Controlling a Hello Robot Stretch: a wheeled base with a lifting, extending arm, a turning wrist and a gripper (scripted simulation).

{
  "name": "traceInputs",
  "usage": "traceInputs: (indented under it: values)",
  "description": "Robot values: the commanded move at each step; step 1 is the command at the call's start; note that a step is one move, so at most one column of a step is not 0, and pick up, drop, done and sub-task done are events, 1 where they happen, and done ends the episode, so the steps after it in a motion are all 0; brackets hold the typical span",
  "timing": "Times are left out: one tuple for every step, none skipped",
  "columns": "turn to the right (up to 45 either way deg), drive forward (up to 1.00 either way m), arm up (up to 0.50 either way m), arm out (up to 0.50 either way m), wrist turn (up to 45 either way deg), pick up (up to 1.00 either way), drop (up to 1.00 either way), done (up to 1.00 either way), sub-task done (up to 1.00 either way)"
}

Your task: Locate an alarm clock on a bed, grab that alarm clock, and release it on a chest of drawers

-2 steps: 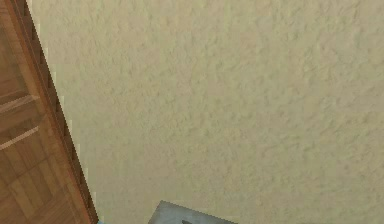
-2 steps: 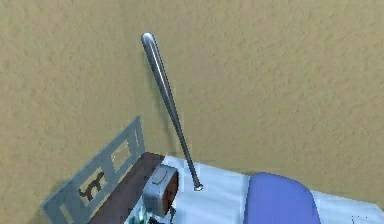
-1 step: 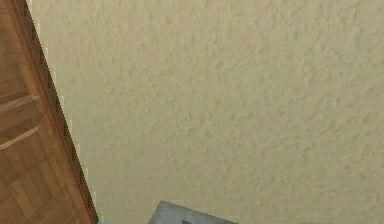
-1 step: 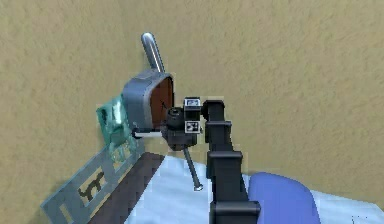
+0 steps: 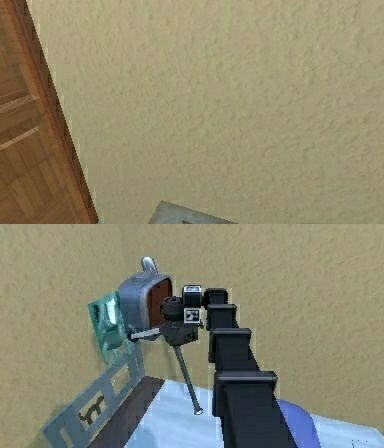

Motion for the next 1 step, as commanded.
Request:
traceInputs:
  values:
    - [0.0,0.00,0.00,0.00,-45.0,0.00,0.00,0.00,0.00]
